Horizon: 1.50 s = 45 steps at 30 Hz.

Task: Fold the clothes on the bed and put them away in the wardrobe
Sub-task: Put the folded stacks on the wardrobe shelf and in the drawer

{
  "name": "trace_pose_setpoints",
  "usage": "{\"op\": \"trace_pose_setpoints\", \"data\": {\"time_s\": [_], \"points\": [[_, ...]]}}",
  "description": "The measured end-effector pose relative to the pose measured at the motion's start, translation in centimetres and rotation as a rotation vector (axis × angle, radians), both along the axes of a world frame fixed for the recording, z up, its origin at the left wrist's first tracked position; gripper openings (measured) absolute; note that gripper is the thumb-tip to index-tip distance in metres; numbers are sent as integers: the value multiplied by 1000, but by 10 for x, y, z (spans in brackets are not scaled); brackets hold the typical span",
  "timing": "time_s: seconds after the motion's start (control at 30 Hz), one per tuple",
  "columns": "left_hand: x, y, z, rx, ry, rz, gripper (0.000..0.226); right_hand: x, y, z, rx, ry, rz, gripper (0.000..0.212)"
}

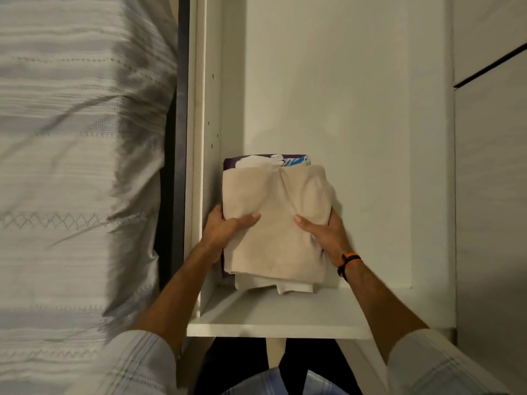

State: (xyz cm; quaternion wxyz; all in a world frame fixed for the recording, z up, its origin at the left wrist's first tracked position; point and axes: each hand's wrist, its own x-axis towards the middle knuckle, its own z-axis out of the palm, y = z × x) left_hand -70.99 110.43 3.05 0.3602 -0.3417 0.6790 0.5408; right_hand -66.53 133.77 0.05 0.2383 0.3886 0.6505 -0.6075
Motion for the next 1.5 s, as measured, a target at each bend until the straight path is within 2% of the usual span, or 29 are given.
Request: {"op": "trace_pose_setpoints", "data": {"time_s": [0.1, 0.2, 0.27, 0.33, 0.43, 0.53, 0.7, 0.97, 1.27, 1.5], "points": [[14, 6, -16, -344, -28, -374, 95, 10, -7, -12, 449, -96, 320, 93], [27, 21, -13, -540, 114, -574, 102, 16, -20, -5, 744, 88, 532, 92], [32, 25, -11, -642, 304, -708, 107, 19, -27, -1, 831, 239, 721, 85], [36, 26, -14, -676, 444, -886, 107, 23, -32, 0, 837, 273, 874, 86], [39, 23, -23, -613, 392, -1067, 98, 29, -37, -10, 825, 217, 978, 90], [37, 21, -33, -577, 326, -1086, 96, 28, -39, -21, 813, 183, 1000, 91], [34, 18, -38, -575, 331, -1102, 94, 22, -40, -20, 800, 132, 1044, 92], [29, 10, 8, -508, 260, -1062, 85, 27, -43, 31, 707, 84, 966, 87], [55, -8, 82, -477, 394, -957, 77, 59, -59, 110, 679, 180, 770, 83], [102, -29, 119, -495, 492, -814, 66, 83, -77, 140, 665, 330, 764, 81]]}}
